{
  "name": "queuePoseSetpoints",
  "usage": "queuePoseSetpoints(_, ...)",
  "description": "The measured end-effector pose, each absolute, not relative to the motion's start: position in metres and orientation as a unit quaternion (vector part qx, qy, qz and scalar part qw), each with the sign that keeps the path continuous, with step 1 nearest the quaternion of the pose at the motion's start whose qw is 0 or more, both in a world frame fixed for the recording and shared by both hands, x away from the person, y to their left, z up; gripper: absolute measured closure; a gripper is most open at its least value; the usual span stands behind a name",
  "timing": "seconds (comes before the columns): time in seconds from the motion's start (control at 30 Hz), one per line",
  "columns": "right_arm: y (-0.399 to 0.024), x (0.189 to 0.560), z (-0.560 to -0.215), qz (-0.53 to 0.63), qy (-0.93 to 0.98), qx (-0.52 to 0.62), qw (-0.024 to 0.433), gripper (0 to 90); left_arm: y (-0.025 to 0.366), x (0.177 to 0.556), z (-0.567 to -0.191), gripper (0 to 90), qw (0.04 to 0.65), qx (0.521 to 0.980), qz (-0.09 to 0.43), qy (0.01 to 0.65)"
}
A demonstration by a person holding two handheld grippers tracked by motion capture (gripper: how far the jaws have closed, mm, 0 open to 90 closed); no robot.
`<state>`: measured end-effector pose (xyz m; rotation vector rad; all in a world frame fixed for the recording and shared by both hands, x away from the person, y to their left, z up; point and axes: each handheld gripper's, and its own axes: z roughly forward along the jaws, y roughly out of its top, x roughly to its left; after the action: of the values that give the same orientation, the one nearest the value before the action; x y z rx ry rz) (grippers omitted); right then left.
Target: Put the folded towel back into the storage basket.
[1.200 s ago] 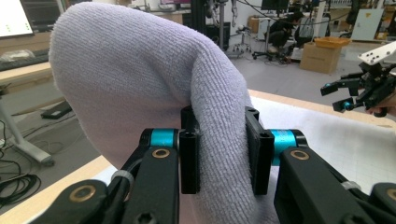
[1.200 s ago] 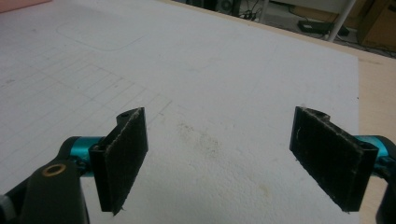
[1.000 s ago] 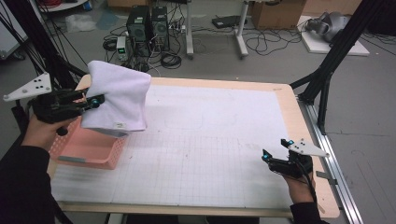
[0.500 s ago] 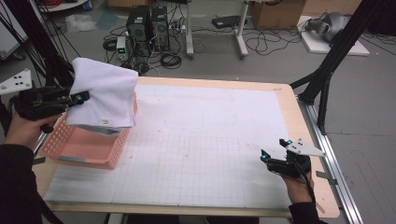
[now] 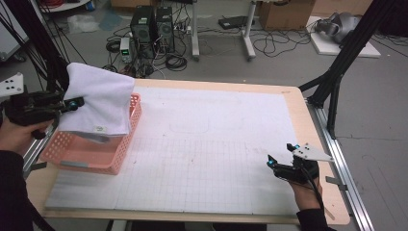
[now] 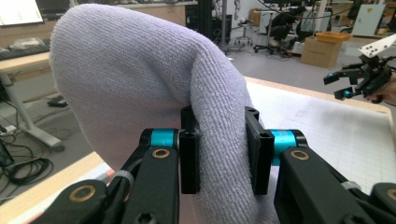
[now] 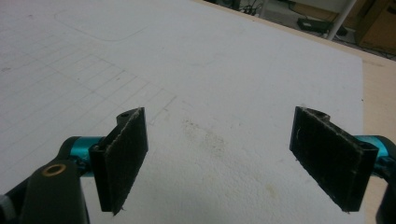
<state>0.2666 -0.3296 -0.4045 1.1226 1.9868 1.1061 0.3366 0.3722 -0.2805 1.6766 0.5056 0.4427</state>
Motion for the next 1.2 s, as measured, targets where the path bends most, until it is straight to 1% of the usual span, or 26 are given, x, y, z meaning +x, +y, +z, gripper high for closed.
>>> queuePoseSetpoints(0.23, -0.327, 0.267, -0.405, 0.414, 0.751, 0.419, 0.298, 18.1, 0.385, 0.337, -0.294, 71.6, 0.612, 0.731, 0.186, 0.236)
queuePoseSetpoints(0.3, -0.326, 0.267, -0.405, 0.412, 0.752, 0.420, 0.298, 18.1, 0.391, 0.337, -0.296, 71.6, 0.614, 0.726, 0.187, 0.248)
queuePoseSetpoints(0.6, -0.324, 0.268, -0.406, 0.409, 0.755, 0.417, 0.297, 18.1, 0.409, 0.331, -0.302, 71.6, 0.607, 0.727, 0.188, 0.262)
queuePoseSetpoints(0.8, -0.322, 0.268, -0.407, 0.409, 0.758, 0.413, 0.297, 18.1, 0.406, 0.333, -0.309, 71.6, 0.602, 0.733, 0.176, 0.264)
queuePoseSetpoints(1.2, -0.322, 0.268, -0.407, 0.408, 0.759, 0.412, 0.295, 18.1, 0.391, 0.351, -0.323, 71.6, 0.585, 0.750, 0.153, 0.268)
